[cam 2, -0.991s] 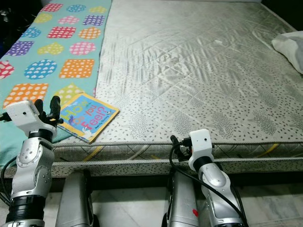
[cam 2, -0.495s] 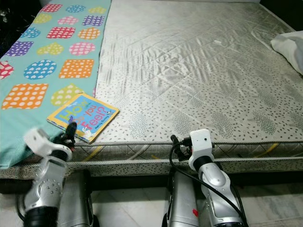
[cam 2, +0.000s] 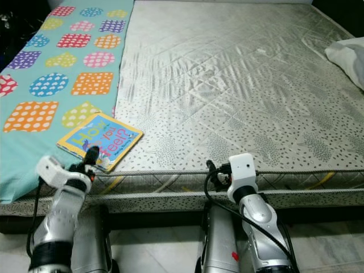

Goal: Clean up the room

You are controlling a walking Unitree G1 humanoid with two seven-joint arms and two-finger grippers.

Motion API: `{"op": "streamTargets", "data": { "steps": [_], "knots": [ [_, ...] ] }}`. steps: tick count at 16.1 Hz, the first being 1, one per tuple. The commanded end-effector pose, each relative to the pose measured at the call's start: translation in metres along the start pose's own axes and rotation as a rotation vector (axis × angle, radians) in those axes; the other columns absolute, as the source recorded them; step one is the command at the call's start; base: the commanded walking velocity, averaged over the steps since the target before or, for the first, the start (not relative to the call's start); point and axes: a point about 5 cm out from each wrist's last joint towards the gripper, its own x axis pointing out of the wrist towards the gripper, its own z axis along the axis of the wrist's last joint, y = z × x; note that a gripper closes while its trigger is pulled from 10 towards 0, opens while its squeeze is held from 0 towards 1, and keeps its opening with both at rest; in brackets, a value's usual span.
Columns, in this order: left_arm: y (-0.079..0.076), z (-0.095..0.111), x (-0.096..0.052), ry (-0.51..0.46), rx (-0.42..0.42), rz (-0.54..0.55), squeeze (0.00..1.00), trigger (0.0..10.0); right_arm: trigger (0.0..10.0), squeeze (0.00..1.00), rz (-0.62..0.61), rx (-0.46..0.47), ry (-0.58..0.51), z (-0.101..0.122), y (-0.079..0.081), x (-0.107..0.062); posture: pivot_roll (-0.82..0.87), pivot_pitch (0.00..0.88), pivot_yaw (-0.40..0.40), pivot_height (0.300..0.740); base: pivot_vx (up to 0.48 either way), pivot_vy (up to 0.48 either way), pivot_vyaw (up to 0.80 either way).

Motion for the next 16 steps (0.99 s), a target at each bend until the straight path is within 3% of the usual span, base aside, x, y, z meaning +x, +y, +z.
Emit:
{"op": "streamTargets", "data": {
  "steps": [1, 2, 4, 5, 6, 12, 16],
  "knots": [
    [0.002, -0.003, 0.002, 0.02, -0.018, -0.003, 1.0, 10.0, 10.0, 0.0, -0.02, -0.006, -0.001, 0.0, -0.004, 0.0, -0.14, 0.069, -0.014, 0.476, 0.0, 0.0, 0.0],
    [-0.005, 0.001, 0.007, 0.02, -0.009, -0.051, 0.0, 10.0, 10.0, 0.0, -0.025, -0.007, -0.002, 0.001, -0.004, -0.001, -0.14, 0.069, -0.014, 0.476, 0.0, 0.0, 0.0],
    [-0.013, 0.001, 0.014, 0.046, -0.028, -0.108, 0.0, 10.0, 10.0, 0.0, -0.031, -0.008, -0.002, 0.001, -0.005, -0.001, -0.15, 0.07, -0.017, 0.476, 0.0, 0.0, 0.0],
    [-0.016, 0.001, 0.018, 0.054, -0.04, -0.142, 0.0, 8.2, 10.0, 0.0, -0.032, -0.009, -0.005, 0.001, -0.005, -0.001, -0.15, 0.069, -0.018, 0.476, 0.0, 0.0, 0.0],
    [-0.018, 0.0, 0.02, 0.061, -0.06, -0.176, 0.0, 0.0, 10.0, 0.0, -0.034, -0.009, -0.007, 0.002, -0.005, 0.0, -0.15, 0.07, -0.019, 0.476, 0.0, 0.0, 0.0],
    [-0.028, -0.011, 0.03, 0.147, -0.189, -0.253, 0.0, 0.0, 10.0, 0.0, -0.05, -0.013, -0.017, 0.005, -0.007, 0.001, -0.16, 0.068, -0.015, 0.476, 0.0, 0.0, 0.0],
    [-0.031, -0.018, 0.027, 0.171, -0.094, -0.34, 0.0, 0.0, 10.0, 0.0, -0.059, -0.015, -0.017, 0.004, -0.008, 0.001, -0.16, 0.06, -0.011, 0.476, 0.0, 0.0, 0.0]
  ]
}}
